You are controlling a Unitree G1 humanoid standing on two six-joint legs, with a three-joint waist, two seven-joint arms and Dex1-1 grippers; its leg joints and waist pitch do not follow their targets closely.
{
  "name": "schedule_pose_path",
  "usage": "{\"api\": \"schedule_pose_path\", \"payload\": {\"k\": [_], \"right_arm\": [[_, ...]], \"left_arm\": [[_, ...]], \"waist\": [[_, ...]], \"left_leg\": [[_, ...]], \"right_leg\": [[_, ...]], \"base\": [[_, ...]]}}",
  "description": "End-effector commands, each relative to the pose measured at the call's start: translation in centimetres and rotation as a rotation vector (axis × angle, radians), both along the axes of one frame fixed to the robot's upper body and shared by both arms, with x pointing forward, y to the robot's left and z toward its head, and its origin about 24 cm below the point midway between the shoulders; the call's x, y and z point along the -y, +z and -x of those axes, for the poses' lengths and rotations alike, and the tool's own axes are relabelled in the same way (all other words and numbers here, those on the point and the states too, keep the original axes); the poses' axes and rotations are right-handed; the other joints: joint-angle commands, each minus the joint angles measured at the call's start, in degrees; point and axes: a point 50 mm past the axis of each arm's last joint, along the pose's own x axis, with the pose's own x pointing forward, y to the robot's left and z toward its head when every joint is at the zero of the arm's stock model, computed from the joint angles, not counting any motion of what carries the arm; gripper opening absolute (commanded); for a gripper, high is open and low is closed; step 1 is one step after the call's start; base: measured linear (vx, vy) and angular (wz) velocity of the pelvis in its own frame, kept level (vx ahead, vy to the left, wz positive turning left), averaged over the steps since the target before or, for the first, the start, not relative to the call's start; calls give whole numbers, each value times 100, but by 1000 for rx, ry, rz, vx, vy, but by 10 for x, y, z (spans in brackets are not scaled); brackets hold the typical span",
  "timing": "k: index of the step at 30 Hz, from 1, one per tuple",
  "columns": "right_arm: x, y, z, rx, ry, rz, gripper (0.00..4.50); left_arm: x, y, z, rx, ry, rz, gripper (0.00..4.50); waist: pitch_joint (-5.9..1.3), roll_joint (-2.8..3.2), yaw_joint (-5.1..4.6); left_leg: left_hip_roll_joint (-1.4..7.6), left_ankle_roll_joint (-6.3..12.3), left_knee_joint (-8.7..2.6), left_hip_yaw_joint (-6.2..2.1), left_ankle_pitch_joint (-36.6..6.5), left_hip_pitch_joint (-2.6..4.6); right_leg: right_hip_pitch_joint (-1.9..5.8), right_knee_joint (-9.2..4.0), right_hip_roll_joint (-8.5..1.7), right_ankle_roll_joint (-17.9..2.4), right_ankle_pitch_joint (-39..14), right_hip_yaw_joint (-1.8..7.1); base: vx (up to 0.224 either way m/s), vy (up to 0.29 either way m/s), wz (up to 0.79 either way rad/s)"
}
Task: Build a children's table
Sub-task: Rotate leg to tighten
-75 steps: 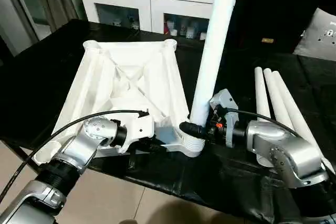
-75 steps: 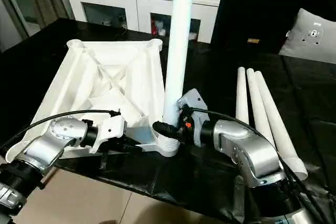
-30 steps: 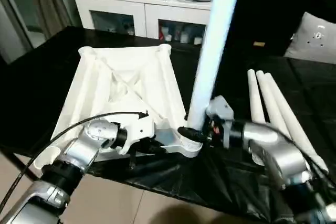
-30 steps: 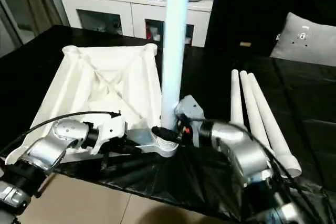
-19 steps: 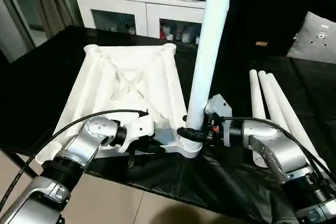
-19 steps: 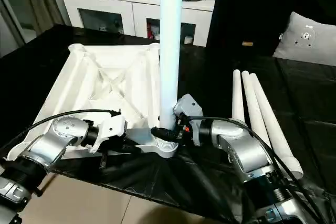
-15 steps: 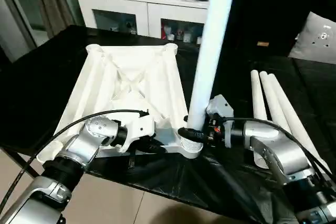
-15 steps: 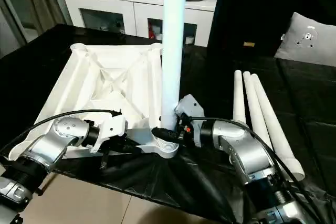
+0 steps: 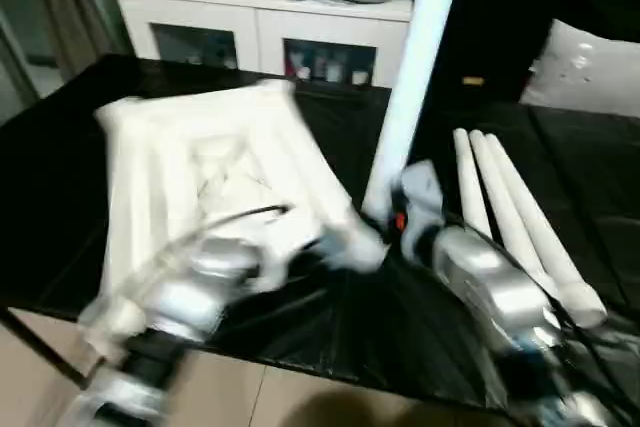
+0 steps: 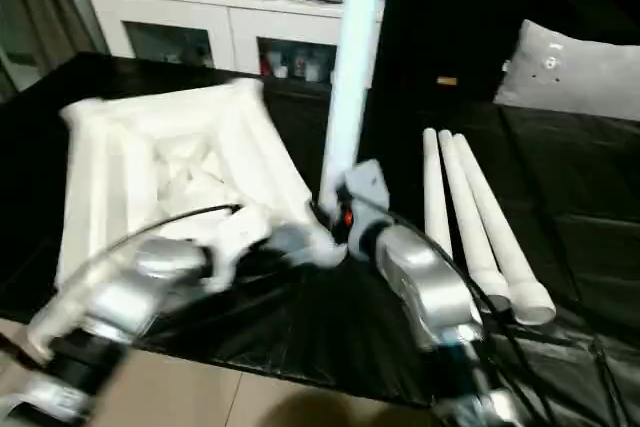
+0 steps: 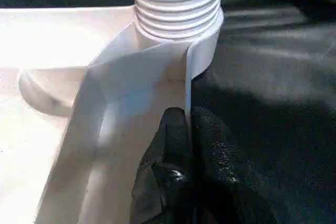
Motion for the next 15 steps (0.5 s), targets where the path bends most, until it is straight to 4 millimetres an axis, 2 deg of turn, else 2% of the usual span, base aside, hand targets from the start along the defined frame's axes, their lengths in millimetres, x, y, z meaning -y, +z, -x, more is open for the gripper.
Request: {"api": "schedule_pose_path", "payload": {"k": [1, 3, 6, 8, 10, 12, 13, 15], "right_arm": [[-7, -48, 19, -247, 12, 47, 188], [-8, -48, 19, -248, 5, 50, 188], [-9, -47, 17, -241, -10, 44, 188], [-9, -47, 15, -233, -20, 46, 188], [-11, -45, 13, -217, -17, 35, 188], [-13, -44, 13, -216, -6, 30, 188], [-13, -44, 12, -214, -7, 40, 188], [-13, -45, 12, -211, -8, 41, 188]], "left_arm": [[29, 18, 3, 68, -75, 86, 0], [27, 18, 0, 84, -51, 58, 0], [13, 16, -4, 102, -29, -15, 0], [4, 15, -5, 107, -12, -64, 0], [-4, 12, -7, 103, 3, -105, 0], [-6, 11, -7, 101, 10, -115, 0], [-7, 11, -8, 100, 13, -120, 0], [-9, 10, -8, 111, 10, -146, 0]], "waist": [[-93, -49, -25], [-90, -42, -11], [-94, -28, -4], [-99, -29, -3], [-96, -22, -17], [-96, -23, -27], [-98, -16, -20], [-86, -21, -21]], "left_leg": [[203, -28, -485, -156, -3023, 41], [201, -1, -496, -151, -2948, 23], [212, -3, -520, -153, -2880, -5], [208, -15, -517, -150, -2899, 13], [225, -42, -550, -171, -2897, -30], [237, -76, -564, -181, -2940, -42], [241, -94, -557, -173, -2988, -11], [236, -97, -555, -169, -3063, 0]], "right_leg": [[10, -661, -410, 9, -3931, 131], [-2, -656, -422, 39, -3966, 159], [5, -634, -424, 18, -3857, 185], [-14, -638, -428, 15, -3880, 188], [25, -619, -431, 2, -3810, 181], [31, -603, -430, -26, -3725, 187], [2, -609, -425, -58, -3686, 197], [-15, -616, -423, -72, -3726, 200]], "base": [[0, 0, 0], [0, 0, 0], [0, 0, 0], [0, 0, 0], [0, 0, 0], [0, 0, 0], [0, 0, 0], [0, 0, 0]]}}
